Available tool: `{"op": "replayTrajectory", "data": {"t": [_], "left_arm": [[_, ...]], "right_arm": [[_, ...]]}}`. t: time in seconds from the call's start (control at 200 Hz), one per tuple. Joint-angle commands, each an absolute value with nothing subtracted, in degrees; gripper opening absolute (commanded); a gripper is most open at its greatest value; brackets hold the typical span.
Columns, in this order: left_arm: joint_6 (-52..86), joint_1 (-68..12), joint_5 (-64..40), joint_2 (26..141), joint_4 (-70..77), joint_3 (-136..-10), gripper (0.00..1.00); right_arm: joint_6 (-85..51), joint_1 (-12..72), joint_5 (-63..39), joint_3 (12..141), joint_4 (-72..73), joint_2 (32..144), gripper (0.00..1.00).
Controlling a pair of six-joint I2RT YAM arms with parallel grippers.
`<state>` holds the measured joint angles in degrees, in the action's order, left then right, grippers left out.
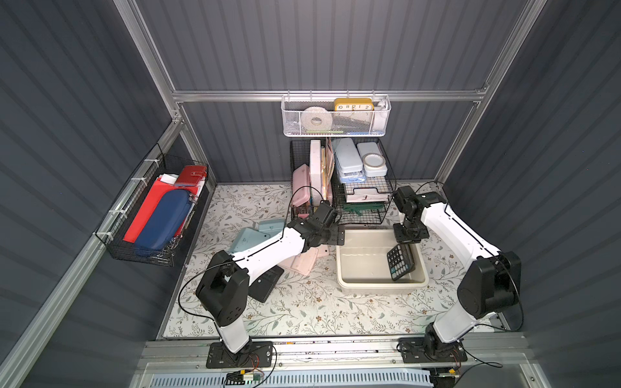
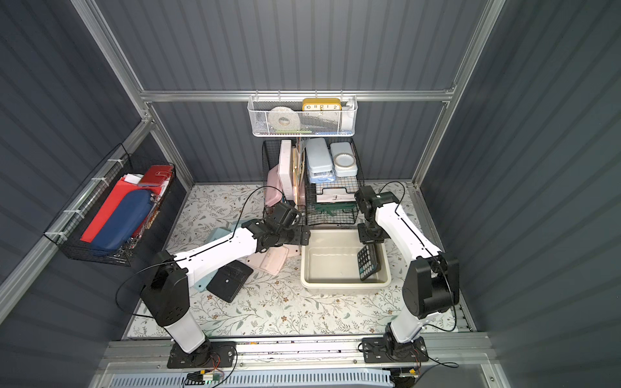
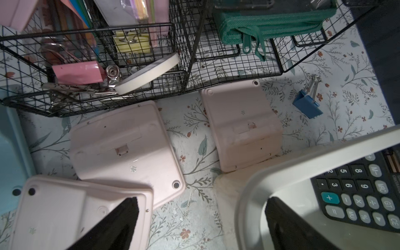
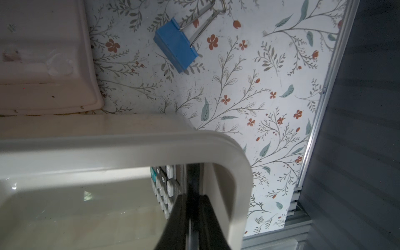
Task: Put the calculator in the storage box
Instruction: Place the calculator in the storage box, then pick up the calculator at the center of the board.
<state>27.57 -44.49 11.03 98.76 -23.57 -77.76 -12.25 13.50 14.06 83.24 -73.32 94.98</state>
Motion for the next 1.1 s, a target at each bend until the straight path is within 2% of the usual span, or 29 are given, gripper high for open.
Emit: {"op": "replayTrajectory", "data": {"t": [0.0, 0.225, 0.41, 0.66, 0.91, 1.096], "left_arm": [[26.8, -43.9, 9.6, 94.1, -22.8, -78.3, 0.98], [27.4, -43.2, 9.0, 89.3, -23.0, -77.2, 0.99], [28.4, -40.7, 8.7, 84.1, -22.8, -73.7, 0.99], [30.1, -36.5, 8.1, 77.5, -21.3, -68.5, 0.99], [34.6, -27.9, 10.5, 69.7, -18.9, -61.5, 0.99], [37.9, -21.3, 11.3, 69.9, -18.3, -58.5, 0.99]], "right_arm": [[-13.4, 13.4, 19.1, 83.9, -74.0, 93.7, 0.07], [-13.8, 13.6, 21.3, 86.4, -75.4, 91.9, 0.16], [-13.7, 13.7, 22.0, 87.6, -75.8, 90.6, 0.28], [-13.7, 14.6, 20.9, 88.6, -76.1, 88.7, 0.29], [-14.1, 16.4, 5.5, 87.3, -71.8, 81.3, 0.42], [-16.6, 23.1, -2.4, 82.5, -64.7, 74.3, 0.51]]}}
